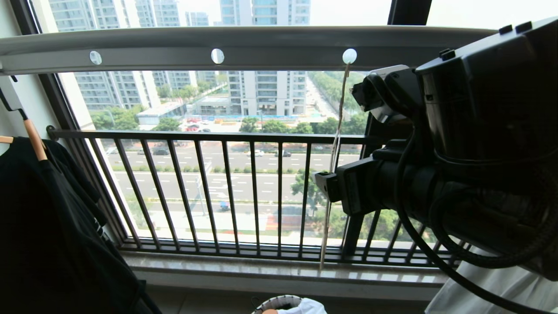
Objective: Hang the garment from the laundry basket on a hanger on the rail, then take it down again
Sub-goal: Pick up the clothes rack on the clothesline
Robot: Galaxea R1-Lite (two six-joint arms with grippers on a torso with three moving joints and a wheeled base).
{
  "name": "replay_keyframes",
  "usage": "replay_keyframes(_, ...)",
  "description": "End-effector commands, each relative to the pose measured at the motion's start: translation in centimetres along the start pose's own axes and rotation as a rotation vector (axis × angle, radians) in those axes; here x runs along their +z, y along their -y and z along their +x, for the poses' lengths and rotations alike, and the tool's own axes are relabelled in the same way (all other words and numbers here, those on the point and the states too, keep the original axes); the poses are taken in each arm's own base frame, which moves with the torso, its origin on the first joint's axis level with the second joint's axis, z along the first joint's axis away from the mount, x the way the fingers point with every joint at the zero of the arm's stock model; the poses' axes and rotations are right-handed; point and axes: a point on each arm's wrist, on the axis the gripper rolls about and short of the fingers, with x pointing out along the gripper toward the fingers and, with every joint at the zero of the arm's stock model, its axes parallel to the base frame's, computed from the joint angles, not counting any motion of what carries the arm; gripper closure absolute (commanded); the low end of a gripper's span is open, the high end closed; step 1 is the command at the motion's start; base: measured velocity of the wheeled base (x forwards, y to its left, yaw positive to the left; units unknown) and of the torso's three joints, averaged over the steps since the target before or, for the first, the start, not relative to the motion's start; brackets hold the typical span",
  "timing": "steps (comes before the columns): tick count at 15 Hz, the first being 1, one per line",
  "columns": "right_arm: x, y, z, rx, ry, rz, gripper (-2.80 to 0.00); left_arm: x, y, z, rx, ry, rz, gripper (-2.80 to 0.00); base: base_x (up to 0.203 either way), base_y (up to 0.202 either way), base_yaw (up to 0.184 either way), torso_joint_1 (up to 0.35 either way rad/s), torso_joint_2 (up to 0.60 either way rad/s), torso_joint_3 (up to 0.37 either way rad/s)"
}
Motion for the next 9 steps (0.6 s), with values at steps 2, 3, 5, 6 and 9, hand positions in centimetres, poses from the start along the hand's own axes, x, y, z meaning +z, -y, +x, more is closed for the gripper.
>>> replay_keyframes(2,-0.3,0.2,-0.1,-0.013,-0.004,-0.004,-2.8,0.0,0.0,0.0,0.0,-0.001,0.0,0.0,0.0,0.0,0.0,0.0,0.0,0.0)
replay_keyframes(3,-0.5,0.1,0.1,-0.018,-0.014,-0.012,-2.8,0.0,0.0,0.0,0.0,-0.001,0.0,0.0,0.0,0.0,0.0,0.0,0.0,0.0)
replay_keyframes(5,-0.9,0.1,0.3,-0.022,-0.026,-0.022,-2.8,0.0,0.0,0.0,0.0,-0.001,0.0,0.0,0.0,0.0,0.0,0.0,0.0,0.0)
replay_keyframes(6,-1.0,0.0,0.4,-0.023,-0.029,-0.025,-2.8,0.0,0.0,0.0,0.0,-0.001,0.0,0.0,0.0,0.0,0.0,0.0,0.0,0.0)
replay_keyframes(9,-1.2,0.0,0.7,-0.031,-0.036,-0.03,-2.8,0.0,0.0,0.0,0.0,-0.001,0.0,0.0,0.0,0.0,0.0,0.0,0.0,0.0)
